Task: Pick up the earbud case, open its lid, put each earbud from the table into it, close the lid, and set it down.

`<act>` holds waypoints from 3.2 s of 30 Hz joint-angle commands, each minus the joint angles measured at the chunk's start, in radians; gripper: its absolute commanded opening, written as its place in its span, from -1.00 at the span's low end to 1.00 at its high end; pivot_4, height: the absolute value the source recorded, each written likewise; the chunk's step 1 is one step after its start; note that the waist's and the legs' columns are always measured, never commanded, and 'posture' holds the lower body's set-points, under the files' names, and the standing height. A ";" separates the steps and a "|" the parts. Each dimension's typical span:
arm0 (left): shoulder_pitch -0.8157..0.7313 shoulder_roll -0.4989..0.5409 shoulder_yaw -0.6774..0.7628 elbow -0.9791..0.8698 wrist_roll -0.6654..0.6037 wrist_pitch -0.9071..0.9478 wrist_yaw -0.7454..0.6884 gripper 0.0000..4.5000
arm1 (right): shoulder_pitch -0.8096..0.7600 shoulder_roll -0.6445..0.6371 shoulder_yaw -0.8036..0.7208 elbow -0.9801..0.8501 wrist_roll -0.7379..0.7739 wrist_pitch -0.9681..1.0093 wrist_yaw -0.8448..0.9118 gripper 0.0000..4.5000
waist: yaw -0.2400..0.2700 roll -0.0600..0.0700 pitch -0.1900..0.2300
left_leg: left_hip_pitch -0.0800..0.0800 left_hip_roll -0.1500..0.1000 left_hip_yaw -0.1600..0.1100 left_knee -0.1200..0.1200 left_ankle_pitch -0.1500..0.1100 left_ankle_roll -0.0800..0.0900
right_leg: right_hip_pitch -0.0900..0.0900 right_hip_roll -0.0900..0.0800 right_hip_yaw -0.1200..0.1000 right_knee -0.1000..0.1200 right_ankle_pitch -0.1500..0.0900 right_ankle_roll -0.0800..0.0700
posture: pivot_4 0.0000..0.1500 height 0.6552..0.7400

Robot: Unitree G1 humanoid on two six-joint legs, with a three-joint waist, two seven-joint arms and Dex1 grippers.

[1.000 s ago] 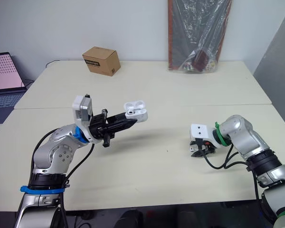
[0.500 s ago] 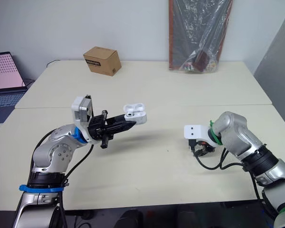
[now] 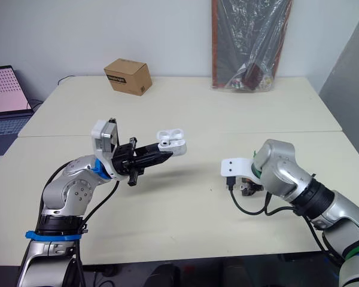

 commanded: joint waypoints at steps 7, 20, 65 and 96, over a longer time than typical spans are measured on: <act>-0.012 -0.010 0.004 -0.017 -0.006 -0.017 0.001 -0.68 | -0.066 -0.005 0.080 -0.018 -0.034 0.001 0.029 0.07 | 0.000 0.000 0.000 | 0.000 0.000 0.000 0.000 0.000 0.000 | 0.000 0.000 0.000 0.000 0.000 0.000 | 1.00 1.00; -0.004 -0.014 0.006 -0.020 -0.006 -0.023 0.006 -0.68 | -0.058 -0.008 0.101 -0.015 -0.071 0.007 0.033 -0.33 | 0.000 0.000 0.000 | 0.000 0.000 0.000 0.000 0.000 0.000 | 0.000 0.000 0.000 0.000 0.000 0.000 | 1.00 1.00; -0.028 -0.050 -0.003 0.133 0.048 -0.134 -0.032 -0.68 | 0.147 0.080 -0.569 -0.410 0.354 0.304 -0.116 -0.83 | 0.002 0.000 0.000 | -0.001 0.000 -0.001 0.001 0.000 0.000 | 0.000 0.000 -0.001 0.000 0.000 0.000 | 1.00 1.00; -0.113 -0.101 -0.003 0.197 0.065 -0.119 -0.006 -0.68 | 0.057 0.689 -0.829 -0.453 0.660 0.325 -0.886 -0.83 | -0.002 0.000 0.000 | -0.001 -0.001 -0.002 -0.001 0.000 0.000 | -0.001 0.000 -0.001 0.002 0.000 0.000 | 1.00 1.00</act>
